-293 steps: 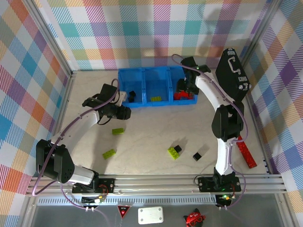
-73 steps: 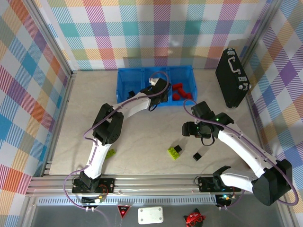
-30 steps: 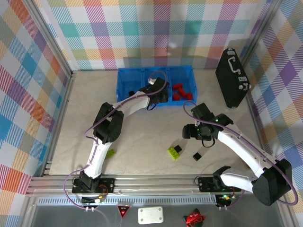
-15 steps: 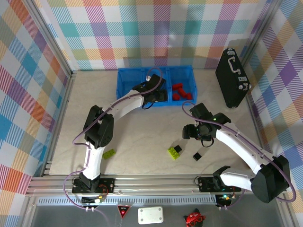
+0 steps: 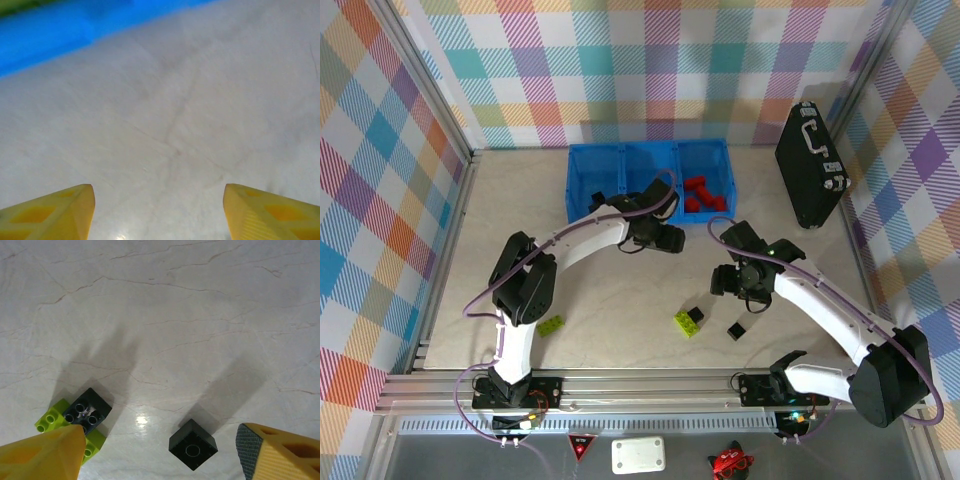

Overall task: Sort the legos into containers by color
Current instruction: Pick up the lego from the middle-left of the table.

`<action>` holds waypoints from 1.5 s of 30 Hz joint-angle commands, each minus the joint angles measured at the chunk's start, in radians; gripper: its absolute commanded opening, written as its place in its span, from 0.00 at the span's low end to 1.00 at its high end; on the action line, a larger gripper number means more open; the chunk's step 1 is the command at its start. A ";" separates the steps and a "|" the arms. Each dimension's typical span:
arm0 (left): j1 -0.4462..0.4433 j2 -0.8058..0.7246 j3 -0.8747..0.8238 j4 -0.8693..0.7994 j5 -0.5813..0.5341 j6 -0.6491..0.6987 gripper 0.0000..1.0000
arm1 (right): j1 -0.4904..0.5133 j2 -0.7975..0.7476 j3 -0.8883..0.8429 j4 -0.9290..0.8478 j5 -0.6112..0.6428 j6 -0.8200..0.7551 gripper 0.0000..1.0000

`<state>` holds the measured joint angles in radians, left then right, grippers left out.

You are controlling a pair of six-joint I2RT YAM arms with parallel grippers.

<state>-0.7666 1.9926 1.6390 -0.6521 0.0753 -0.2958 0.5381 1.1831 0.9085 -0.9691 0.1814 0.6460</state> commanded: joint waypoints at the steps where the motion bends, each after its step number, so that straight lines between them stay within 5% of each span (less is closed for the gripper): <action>1: -0.049 -0.061 -0.023 -0.063 0.068 0.097 0.68 | -0.009 -0.007 0.027 -0.056 0.044 0.062 0.81; 15: -0.214 -0.022 -0.005 -0.200 0.103 0.155 0.68 | -0.281 -0.034 0.020 -0.081 -0.027 0.061 0.84; 28: -0.347 0.200 0.232 -0.362 0.002 0.150 0.67 | -0.556 -0.032 0.005 -0.071 -0.148 -0.056 0.84; 45: -0.379 0.371 0.389 -0.483 -0.055 0.130 0.65 | -0.600 -0.057 -0.020 -0.045 -0.186 -0.083 0.84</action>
<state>-1.1320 2.3417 2.0090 -1.0798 0.0319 -0.1635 -0.0536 1.1355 0.8974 -1.0111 0.0132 0.5827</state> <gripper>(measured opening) 0.651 0.839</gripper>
